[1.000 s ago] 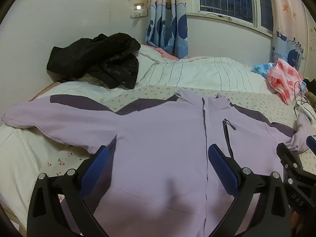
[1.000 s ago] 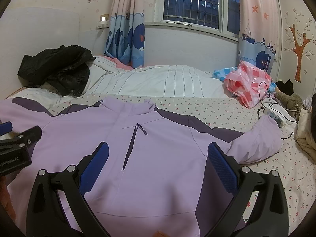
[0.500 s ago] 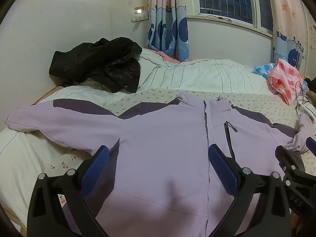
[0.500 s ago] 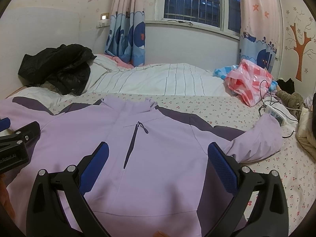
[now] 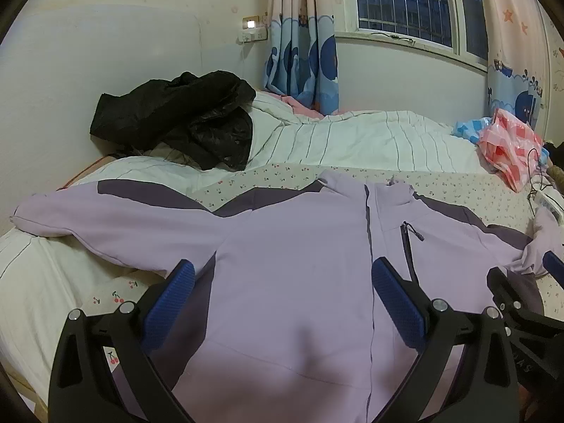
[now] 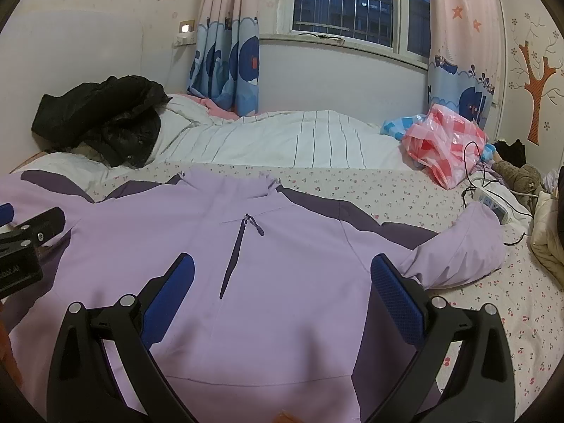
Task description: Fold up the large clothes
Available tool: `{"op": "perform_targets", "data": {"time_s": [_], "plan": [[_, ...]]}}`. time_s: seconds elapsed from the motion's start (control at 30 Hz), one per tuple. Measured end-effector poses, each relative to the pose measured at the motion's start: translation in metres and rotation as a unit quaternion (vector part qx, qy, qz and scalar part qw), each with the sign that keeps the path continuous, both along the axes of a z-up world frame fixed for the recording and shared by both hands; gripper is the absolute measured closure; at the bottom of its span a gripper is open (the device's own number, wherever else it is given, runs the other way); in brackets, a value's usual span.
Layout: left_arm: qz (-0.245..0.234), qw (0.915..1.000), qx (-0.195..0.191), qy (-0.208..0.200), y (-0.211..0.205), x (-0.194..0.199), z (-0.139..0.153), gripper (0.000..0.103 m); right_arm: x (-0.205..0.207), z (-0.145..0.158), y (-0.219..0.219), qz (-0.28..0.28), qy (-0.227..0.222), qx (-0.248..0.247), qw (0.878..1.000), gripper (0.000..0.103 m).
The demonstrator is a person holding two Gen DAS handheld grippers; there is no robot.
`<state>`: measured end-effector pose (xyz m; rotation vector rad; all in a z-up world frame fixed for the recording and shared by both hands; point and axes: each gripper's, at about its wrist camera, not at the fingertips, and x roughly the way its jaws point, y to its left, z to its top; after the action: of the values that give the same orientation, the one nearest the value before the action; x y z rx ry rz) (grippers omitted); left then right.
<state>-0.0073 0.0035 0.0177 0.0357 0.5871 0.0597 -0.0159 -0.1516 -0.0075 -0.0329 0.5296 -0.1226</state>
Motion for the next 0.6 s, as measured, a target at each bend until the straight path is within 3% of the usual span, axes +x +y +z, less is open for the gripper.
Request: {"op": "perform_targets", "data": {"time_s": [0.37,0.47,0.6], "plan": [[-0.003,1.0000,0.001,0.004,-0.003,0.000,-0.001,0.007,0.003,-0.009,-0.004,0.002,0.017,-0.001,1.000,0.006],[-0.010,0.9996,-0.001,0.026,-0.004,0.005,-0.007,0.007,0.007,-0.013,-0.003,0.004,0.032,-0.007,0.999,0.006],[-0.022,0.9966,-0.038,0.070,0.000,0.015,-0.019,0.007,0.013,-0.016,-0.007,-0.003,0.044,-0.023,0.999,0.006]]}}
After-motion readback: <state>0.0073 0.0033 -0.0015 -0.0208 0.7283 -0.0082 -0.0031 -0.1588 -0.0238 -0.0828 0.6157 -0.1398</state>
